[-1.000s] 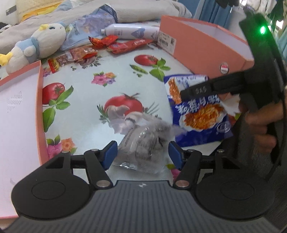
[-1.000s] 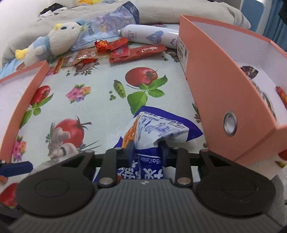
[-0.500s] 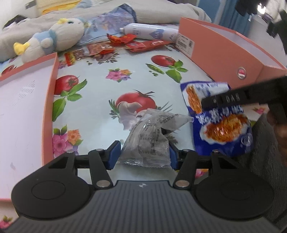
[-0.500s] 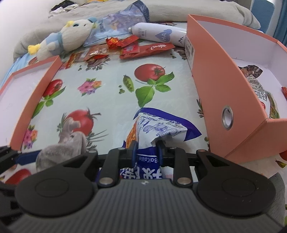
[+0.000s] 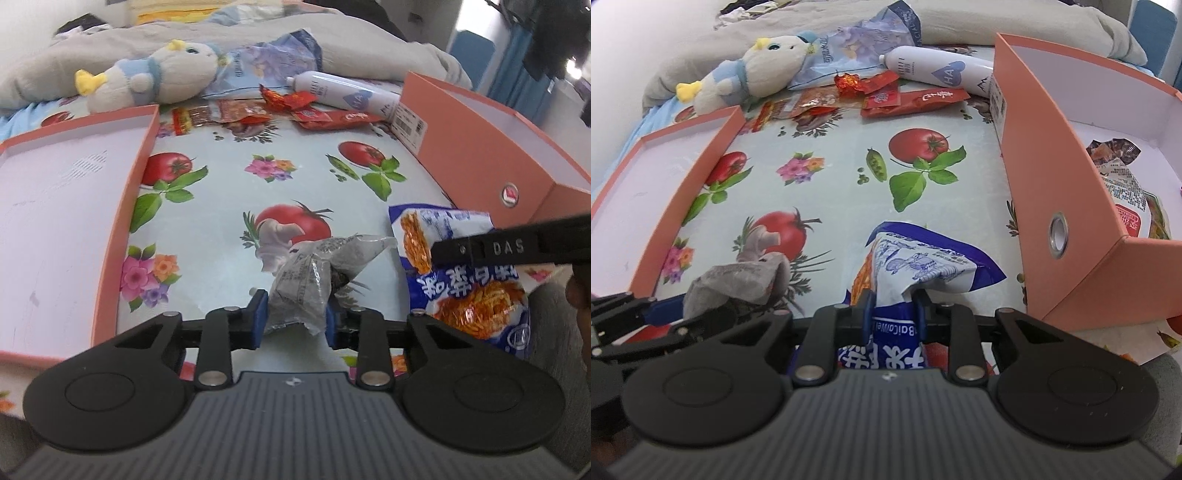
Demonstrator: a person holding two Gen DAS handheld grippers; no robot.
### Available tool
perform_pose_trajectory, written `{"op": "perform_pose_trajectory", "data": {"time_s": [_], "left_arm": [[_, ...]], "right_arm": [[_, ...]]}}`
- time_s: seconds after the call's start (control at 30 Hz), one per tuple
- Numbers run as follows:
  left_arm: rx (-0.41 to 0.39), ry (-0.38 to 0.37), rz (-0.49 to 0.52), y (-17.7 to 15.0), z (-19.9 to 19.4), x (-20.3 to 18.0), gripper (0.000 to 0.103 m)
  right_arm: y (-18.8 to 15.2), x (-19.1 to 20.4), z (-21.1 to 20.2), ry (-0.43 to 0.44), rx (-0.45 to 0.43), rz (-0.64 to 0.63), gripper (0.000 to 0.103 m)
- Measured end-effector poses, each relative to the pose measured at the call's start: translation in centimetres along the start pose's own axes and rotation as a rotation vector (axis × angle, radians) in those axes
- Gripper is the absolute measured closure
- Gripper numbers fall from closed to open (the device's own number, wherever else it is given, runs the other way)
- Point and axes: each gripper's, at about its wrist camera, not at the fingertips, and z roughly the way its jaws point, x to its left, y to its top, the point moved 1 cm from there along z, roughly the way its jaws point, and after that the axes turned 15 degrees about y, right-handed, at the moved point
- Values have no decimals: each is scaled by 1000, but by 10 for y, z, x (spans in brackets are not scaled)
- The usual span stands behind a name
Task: Organize snacks
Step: 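Carry the blue packet and clear bag with both grippers toward the orange box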
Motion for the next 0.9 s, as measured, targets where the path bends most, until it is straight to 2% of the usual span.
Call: {"op": "perform_pose_trajectory", "data": {"time_s": [0.1,0.23,0.6,0.8,0.9], "left_arm": [[5,18,-37,0,-3,-1,74],[9,33,-76,0,-6,0,76],[28,70,-186,9,-15,15,76],[16,102,-320,22,-36,23,76],[6,109,-356,31,-47,25,76]], "right_arm": [[-1,-1,-4,18,-1,2,77],[-1,-4,-9,57,3,31,77],[7,0,-14,100,2,-2,77],[20,4,-31,141,-18,-2,77],[28,7,-42,158,-42,-9,77]]}}
